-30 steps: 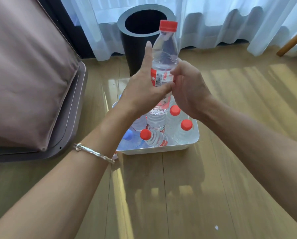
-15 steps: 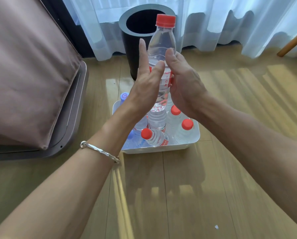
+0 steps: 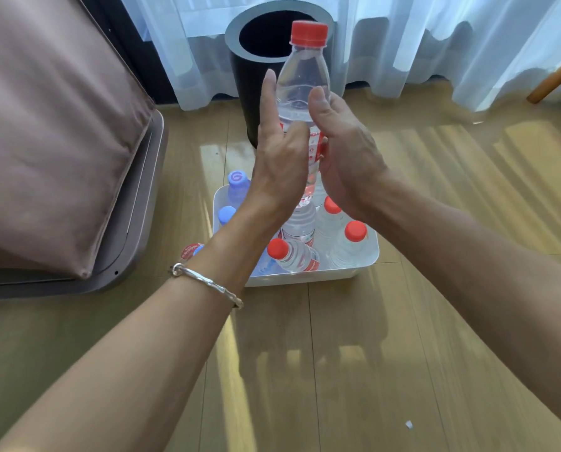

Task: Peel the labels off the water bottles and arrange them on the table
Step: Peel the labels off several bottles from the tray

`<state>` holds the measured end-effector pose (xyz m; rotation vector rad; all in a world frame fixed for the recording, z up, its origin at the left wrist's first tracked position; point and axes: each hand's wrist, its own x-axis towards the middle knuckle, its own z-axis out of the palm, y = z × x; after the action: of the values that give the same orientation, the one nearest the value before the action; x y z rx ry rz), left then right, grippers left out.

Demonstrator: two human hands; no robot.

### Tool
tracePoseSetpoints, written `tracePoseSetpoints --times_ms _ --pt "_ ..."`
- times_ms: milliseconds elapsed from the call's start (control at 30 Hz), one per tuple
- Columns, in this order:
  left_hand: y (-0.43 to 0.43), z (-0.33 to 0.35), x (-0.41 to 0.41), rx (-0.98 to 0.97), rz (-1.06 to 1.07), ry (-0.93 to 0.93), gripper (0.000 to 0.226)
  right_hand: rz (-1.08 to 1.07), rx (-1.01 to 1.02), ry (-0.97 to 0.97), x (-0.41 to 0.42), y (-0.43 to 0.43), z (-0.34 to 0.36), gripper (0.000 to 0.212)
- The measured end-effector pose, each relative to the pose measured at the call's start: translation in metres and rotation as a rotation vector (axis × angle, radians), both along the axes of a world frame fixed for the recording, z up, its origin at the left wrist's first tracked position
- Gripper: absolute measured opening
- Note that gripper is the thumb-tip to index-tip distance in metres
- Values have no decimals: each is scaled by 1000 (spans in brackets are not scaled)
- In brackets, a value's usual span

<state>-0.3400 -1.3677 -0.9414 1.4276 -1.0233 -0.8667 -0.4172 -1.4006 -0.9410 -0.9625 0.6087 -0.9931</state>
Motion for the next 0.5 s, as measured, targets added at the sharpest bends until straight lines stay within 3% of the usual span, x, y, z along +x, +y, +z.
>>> tracePoseSetpoints --times_ms 100,200,500 --pt "-3 -2 -4 10 111 30 69 -35 -56 91 2 3 -3 37" --pt "-7 -1 -2 47 163 85 78 -24 -71 115 3 6 -3 30" --pt "-13 0 9 96 158 94 95 2 -92 93 4 12 2 19"
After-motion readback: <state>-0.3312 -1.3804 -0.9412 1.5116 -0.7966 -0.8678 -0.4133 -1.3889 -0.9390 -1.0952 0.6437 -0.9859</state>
